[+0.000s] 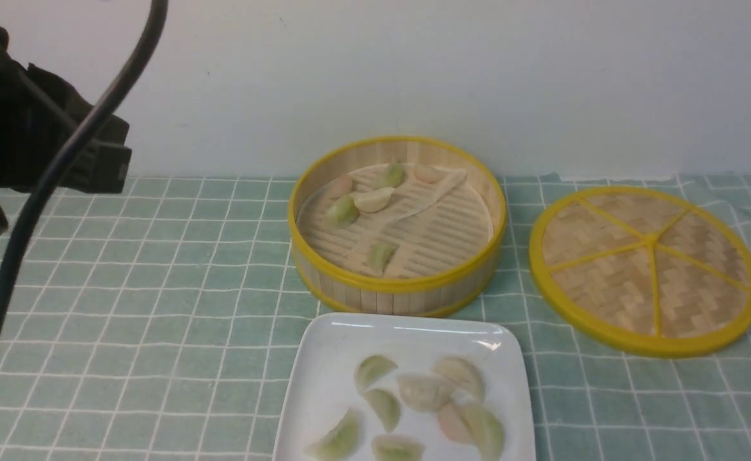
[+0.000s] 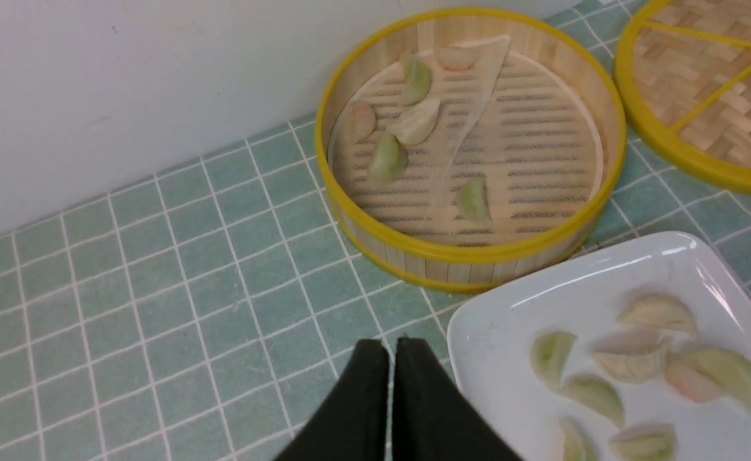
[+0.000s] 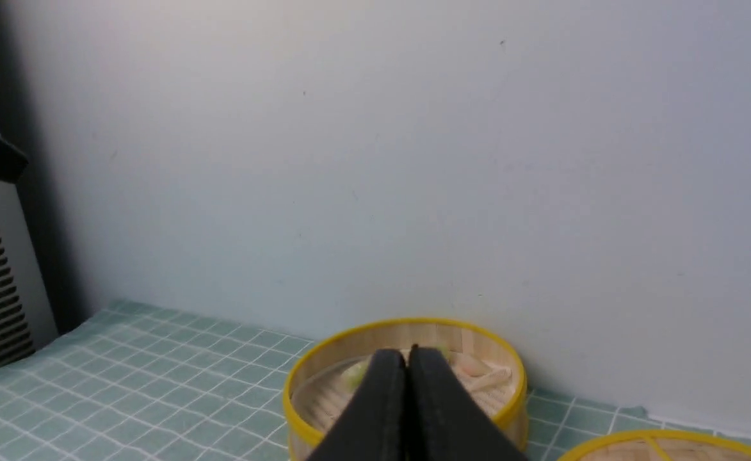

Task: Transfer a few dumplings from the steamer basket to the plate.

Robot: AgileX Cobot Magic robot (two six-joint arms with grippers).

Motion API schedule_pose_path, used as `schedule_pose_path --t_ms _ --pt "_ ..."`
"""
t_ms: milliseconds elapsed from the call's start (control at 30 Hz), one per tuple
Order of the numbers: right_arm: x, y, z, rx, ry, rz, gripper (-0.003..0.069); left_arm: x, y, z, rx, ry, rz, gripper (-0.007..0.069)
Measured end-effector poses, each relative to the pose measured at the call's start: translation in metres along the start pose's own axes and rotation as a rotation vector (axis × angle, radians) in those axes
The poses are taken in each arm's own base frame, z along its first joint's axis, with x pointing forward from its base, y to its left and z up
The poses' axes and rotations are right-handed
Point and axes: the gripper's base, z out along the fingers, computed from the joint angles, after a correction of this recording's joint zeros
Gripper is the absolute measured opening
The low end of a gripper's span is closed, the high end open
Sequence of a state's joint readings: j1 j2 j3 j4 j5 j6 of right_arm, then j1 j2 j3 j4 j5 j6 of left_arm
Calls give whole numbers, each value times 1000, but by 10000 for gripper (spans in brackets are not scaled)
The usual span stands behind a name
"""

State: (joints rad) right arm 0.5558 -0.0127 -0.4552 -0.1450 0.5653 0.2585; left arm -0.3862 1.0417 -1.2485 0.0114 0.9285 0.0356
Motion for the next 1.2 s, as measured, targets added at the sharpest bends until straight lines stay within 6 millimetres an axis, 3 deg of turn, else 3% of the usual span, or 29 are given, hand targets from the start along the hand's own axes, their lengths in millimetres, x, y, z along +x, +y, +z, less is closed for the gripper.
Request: schedule_pose_path --t_ms 267,433,567,733,967,1200 --pt "2 1 1 -10 -3 54 -15 11 -2 5 18 -9 -14 -6" --pt "2 1 1 -10 -4 56 -15 33 -3 -12 18 -84 -20 -6" --pt "2 1 1 -8 -3 53 -15 59 -5 -39 28 -219 -47 -6" --pt "2 1 1 -8 -3 53 -15 81 -6 -58 29 -318 -55 -6" --pt "2 1 1 -8 -3 53 -15 93 -6 -73 30 -368 -55 -6" --pt "2 1 1 -8 -3 53 -15 93 -7 -74 30 -369 -55 -6"
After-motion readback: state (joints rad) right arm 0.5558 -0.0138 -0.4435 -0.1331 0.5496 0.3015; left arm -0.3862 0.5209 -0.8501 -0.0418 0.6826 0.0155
